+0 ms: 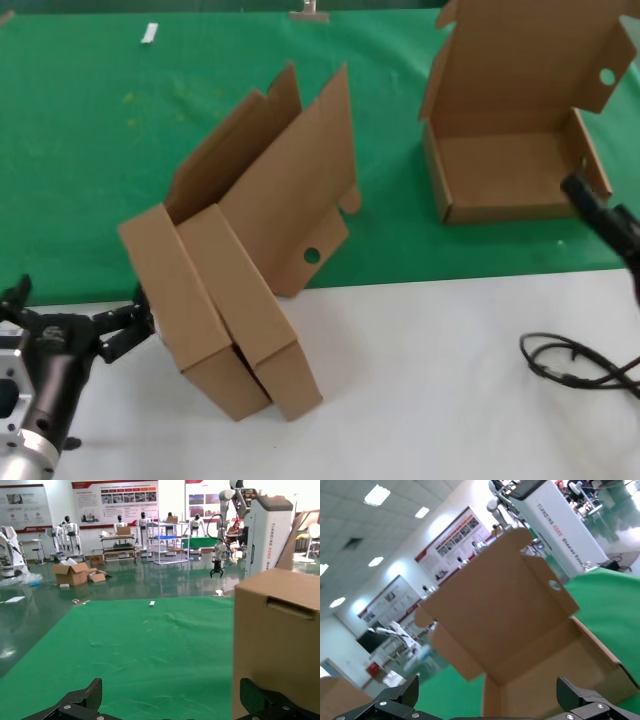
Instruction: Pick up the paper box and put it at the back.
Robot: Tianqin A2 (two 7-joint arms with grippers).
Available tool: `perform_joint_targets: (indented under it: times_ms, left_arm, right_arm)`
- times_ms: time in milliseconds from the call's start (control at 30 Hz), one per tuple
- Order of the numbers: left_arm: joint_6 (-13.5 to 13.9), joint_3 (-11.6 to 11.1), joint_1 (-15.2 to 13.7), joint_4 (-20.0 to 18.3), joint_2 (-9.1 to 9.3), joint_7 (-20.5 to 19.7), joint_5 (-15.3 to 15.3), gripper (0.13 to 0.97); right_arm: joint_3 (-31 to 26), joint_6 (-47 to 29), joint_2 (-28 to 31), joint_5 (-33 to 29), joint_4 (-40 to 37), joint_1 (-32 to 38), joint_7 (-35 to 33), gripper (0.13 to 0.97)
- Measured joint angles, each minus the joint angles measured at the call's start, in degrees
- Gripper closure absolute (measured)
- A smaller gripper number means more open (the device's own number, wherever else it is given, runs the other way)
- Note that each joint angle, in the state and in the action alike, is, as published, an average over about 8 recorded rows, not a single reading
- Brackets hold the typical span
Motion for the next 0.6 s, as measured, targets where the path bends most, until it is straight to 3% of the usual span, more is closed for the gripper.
perform_joint_targets:
  times_ms: [600]
  left_arm:
    - [0.0,0.0,0.0,0.0,0.0,0.0,0.0,0.132]
  right_arm:
    - [-3.82,10.07,-0.95,-5.13,9.71,-6.54,-2.85,0.129]
